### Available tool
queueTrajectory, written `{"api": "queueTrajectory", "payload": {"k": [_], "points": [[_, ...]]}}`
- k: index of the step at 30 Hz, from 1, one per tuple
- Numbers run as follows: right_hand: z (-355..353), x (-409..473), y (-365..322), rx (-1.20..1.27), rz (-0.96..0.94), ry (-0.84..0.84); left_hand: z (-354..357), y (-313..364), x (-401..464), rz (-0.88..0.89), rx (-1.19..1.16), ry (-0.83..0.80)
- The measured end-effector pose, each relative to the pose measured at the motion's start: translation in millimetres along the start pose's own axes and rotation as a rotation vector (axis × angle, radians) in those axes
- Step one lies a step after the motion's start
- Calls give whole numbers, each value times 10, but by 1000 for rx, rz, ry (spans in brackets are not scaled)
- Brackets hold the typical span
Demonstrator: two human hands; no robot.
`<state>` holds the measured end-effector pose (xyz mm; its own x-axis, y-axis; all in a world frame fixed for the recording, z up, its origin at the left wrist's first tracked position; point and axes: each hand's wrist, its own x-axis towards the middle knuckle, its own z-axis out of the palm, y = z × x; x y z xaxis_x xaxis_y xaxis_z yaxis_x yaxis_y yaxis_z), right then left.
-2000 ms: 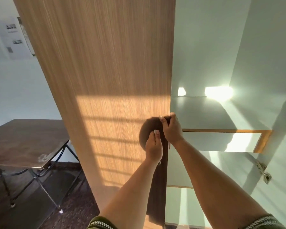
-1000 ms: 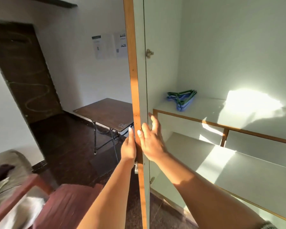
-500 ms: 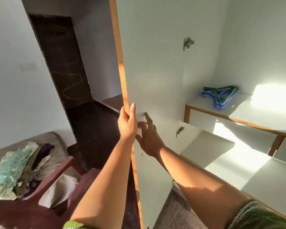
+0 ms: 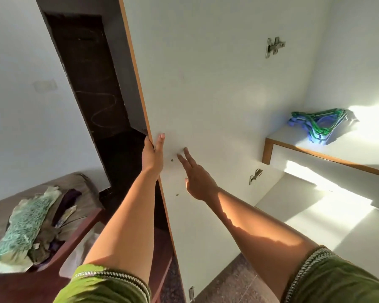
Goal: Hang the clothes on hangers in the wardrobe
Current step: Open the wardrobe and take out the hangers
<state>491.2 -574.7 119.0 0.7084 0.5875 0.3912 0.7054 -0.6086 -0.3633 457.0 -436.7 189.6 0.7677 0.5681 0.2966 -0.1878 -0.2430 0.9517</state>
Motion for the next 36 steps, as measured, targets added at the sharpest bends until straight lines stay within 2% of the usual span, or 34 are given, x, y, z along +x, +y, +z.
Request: {"api": "queueTrajectory", "payload": {"k": [5,7,9,10,13,16,20,23,26,32,36], "points": [[38,86,86,-35,7,-42,-3,-135,181,51,28,55],[-5,114,109,-59,-5,-60,83,-138,169,96,171,272],[-48,145,138,-83,5,-45,278,-162,71,206,454,546],[-71,164,164,-80,33,-21,410,-173,-30,292,534,595],[-196,205,309,-20,188,69,826,-258,-270,526,552,441],[-414,112,550,4,289,212,1176,-317,-403,631,565,211],[-645,-132,1039,-62,416,364,1653,-315,-460,544,497,12],[-827,-288,1506,-158,483,388,2095,-357,-497,531,491,-128],[-1072,-433,1984,-158,595,418,2636,-377,-587,500,505,-256],[-1595,-742,3238,-121,650,600,3896,-291,-658,337,462,-521],[-2101,-826,3959,-98,811,554,4713,-204,-560,196,365,-638]]}}
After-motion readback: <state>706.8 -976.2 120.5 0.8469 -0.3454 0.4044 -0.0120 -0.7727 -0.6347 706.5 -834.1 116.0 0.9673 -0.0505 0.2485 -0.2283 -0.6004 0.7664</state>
